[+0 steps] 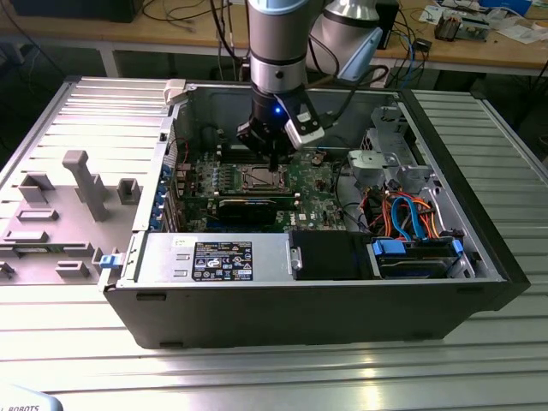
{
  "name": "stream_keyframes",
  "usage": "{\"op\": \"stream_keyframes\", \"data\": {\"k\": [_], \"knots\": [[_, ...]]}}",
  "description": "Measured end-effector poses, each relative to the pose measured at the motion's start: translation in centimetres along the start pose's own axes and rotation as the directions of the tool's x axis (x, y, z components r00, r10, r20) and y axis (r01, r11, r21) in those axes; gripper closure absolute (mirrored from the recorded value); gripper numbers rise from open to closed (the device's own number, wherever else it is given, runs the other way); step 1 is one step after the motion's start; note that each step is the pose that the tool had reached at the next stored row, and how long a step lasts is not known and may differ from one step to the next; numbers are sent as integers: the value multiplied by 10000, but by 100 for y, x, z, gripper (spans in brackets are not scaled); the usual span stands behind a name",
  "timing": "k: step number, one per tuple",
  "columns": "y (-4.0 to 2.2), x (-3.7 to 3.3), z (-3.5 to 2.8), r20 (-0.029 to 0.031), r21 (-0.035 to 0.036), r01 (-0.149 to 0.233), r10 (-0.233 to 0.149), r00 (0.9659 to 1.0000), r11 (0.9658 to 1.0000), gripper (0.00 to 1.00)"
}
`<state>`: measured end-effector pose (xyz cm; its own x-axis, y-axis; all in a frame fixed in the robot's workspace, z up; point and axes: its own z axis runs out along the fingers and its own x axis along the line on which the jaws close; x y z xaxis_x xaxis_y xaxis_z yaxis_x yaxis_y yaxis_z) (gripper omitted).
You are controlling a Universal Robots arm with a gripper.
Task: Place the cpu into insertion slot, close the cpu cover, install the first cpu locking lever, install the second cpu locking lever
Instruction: 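Install the second cpu locking lever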
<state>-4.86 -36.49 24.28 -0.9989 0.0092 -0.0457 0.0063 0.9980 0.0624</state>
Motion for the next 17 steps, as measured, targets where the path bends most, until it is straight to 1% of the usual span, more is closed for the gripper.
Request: {"op": "stream_keyframes", "data": {"k": [2, 17], "knots": [[-19, 0, 0, 2, -3, -1, 1, 10000, 10000, 88], [-32, 0, -2, 1, -1, -1, 1, 10000, 10000, 88]]}}
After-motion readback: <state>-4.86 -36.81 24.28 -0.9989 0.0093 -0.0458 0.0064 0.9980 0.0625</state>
